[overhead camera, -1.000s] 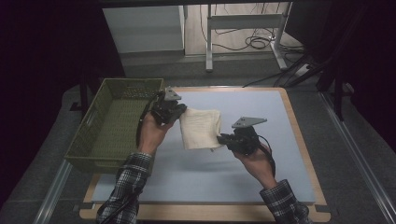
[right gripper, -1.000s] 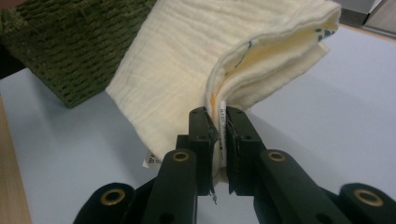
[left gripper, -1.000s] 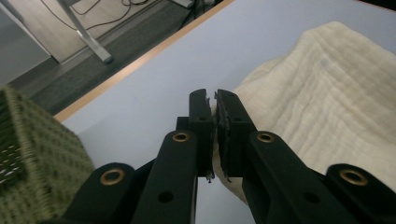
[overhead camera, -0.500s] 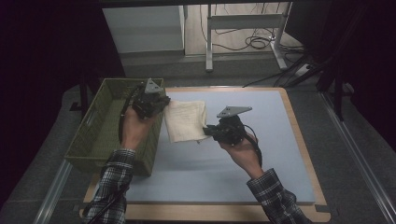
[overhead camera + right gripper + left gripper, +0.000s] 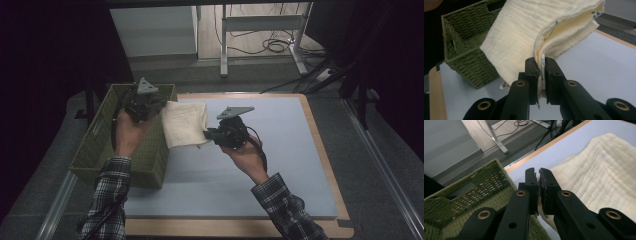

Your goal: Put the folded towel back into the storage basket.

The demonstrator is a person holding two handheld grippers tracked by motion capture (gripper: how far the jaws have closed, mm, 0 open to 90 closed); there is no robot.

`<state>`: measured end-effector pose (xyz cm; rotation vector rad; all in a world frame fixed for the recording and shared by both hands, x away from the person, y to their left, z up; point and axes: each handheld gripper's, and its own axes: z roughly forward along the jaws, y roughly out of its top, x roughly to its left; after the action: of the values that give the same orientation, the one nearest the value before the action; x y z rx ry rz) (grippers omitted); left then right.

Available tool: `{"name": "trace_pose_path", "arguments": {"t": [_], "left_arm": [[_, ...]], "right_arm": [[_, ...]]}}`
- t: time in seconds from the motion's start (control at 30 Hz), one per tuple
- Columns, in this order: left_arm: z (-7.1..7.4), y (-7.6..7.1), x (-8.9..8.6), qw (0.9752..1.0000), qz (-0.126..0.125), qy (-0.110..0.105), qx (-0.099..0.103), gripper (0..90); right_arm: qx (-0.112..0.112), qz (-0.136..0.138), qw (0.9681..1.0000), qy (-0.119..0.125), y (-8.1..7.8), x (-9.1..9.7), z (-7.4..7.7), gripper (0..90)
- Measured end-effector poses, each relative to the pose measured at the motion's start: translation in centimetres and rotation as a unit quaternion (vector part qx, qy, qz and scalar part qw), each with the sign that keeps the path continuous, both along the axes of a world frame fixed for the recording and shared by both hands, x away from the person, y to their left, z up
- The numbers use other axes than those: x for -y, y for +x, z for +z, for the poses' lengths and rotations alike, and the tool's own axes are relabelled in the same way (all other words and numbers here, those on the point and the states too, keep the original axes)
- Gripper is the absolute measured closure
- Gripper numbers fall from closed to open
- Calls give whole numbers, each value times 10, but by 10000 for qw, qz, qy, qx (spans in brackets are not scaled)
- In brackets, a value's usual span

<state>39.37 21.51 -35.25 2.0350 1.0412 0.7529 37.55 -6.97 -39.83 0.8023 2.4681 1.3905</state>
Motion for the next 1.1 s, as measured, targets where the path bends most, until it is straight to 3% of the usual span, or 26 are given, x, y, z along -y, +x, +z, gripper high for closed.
{"name": "trace_pose_path", "arguments": {"t": [0.37,0.67,1.1], "left_arm": [[7,-8,-33,9994,337,52,61,854],[1,-17,-68,9979,650,23,25,855],[-16,-26,-104,9952,966,53,-127,855]], "right_arm": [[-29,156,9998,129,5,-37,7,815],[-59,332,9994,98,5,-80,1,814],[-70,620,9980,-58,-5,-129,-11,814]]}}
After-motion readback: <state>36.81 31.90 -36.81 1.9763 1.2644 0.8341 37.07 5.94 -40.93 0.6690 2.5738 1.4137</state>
